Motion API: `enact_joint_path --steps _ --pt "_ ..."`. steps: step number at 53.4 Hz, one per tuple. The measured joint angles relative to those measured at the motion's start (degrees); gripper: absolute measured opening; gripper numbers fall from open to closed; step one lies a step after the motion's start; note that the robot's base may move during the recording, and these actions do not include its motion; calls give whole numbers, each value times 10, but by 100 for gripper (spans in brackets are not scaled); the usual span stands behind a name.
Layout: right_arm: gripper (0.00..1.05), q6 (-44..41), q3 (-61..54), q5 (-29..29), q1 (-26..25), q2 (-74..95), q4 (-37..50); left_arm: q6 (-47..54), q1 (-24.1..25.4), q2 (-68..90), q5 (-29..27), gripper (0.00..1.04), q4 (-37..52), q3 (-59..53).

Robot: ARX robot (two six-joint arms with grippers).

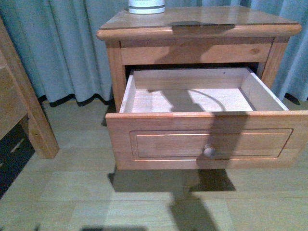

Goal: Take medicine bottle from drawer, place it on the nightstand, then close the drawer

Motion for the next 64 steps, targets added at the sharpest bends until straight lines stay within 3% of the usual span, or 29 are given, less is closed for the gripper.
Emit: enact_joint_path --steps 15,33,44,64 --pt "29 -49 60 3 -47 87 7 0 0 0 0 98 0 0" --pt "29 -34 115 -23 -46 149 6 0 0 0 0 98 0 0" --pt "30 15 236 -22 -42 219 -80 0 0 0 0 98 0 0" --pt "91 58 285 -22 -30 235 -89 0 0 0 0 98 0 0"
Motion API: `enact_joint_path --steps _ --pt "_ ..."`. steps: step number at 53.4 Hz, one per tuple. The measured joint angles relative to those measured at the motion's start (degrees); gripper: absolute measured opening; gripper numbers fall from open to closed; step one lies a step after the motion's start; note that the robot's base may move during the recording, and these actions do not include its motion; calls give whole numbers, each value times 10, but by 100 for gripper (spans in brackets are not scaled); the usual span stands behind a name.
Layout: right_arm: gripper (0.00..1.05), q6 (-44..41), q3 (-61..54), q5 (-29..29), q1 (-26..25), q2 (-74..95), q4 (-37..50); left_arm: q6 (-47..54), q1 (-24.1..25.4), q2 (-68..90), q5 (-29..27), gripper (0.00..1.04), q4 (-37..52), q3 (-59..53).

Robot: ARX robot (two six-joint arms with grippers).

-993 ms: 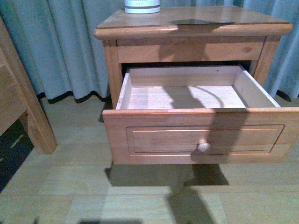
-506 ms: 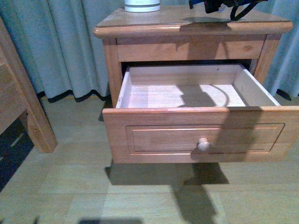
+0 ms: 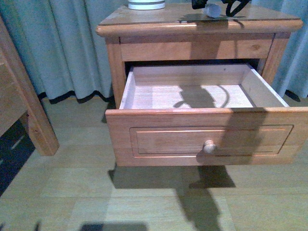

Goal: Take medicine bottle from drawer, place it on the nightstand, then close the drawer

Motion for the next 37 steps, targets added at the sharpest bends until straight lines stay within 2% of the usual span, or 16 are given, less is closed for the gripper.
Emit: enact_joint_path --steps 2,4,14,20,23,37 --pt "98 9 -15 -1 1 -10 8 0 0 0 0 98 0 0" --pt "99 11 -30 -4 2 -21 16 0 0 0 0 98 0 0" --pt "98 34 -156 -24 2 -129 72 0 0 0 0 98 0 0" --pt "98 63 -268 -44 2 -242 95 0 0 0 0 98 0 0" --pt "92 72 -332 -54 3 -303 111 0 0 0 0 98 0 0" --pt "44 115 -666 -83 30 -548 162 0 0 0 0 98 0 0"
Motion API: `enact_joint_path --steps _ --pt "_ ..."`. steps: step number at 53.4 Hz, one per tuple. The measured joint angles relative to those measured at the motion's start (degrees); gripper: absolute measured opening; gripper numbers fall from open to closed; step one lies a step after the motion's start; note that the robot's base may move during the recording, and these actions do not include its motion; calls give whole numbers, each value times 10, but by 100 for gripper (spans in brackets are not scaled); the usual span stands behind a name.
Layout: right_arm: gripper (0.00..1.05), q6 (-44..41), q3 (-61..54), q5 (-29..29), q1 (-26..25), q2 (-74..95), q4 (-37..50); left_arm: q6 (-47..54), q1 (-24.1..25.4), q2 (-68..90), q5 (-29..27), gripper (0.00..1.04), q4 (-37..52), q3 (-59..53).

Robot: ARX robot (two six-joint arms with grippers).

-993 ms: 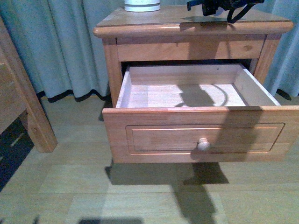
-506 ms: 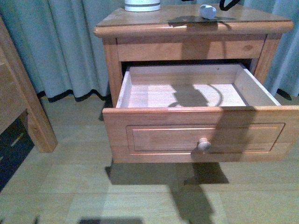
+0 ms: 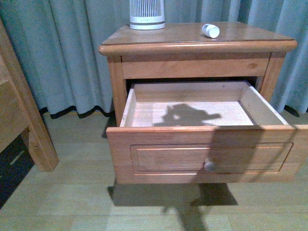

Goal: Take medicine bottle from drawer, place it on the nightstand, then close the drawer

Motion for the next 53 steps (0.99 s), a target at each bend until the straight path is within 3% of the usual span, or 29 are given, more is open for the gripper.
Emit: enact_joint_path --steps 7,10,17,27,35,53 --pt "11 26 -205 10 30 -78 33 0 0 0 0 98 0 0" --pt "3 32 -248 17 35 -78 48 0 0 0 0 98 0 0" --pt "3 46 -335 41 42 -41 105 0 0 0 0 98 0 0" --pt "3 39 -364 72 55 72 210 0 0 0 0 98 0 0" --pt "3 15 -316 86 47 158 247 0 0 0 0 98 0 0" --pt "3 -62 -134 106 16 324 241 0 0 0 0 98 0 0"
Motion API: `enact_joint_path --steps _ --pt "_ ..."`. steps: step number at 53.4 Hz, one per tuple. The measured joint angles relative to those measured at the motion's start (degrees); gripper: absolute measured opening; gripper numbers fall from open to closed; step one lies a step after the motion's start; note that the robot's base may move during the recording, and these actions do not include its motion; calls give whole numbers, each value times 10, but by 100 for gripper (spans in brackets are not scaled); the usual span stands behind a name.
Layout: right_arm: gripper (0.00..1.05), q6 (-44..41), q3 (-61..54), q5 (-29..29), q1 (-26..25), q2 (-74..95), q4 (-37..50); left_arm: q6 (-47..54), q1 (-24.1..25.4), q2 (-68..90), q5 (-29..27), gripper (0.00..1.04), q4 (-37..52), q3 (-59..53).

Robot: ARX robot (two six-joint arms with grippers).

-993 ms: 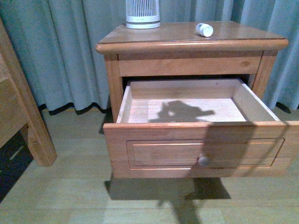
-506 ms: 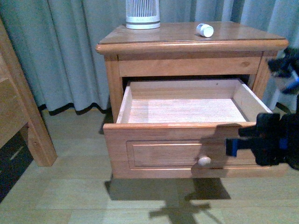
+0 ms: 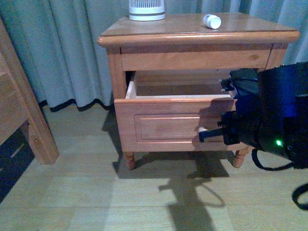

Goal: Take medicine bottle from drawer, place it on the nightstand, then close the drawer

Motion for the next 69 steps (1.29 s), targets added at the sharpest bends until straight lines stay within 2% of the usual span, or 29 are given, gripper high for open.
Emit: enact_joint_path --steps 10,31,51,69 --pt "3 -31 132 15 -10 68 -48 0 0 0 0 98 0 0" --pt "3 -86 309 19 -41 158 -93 0 0 0 0 98 0 0" --pt "3 -158 360 -19 -52 200 -70 0 0 0 0 98 0 0" --pt "3 -189 400 -46 -65 217 -79 0 0 0 0 98 0 0"
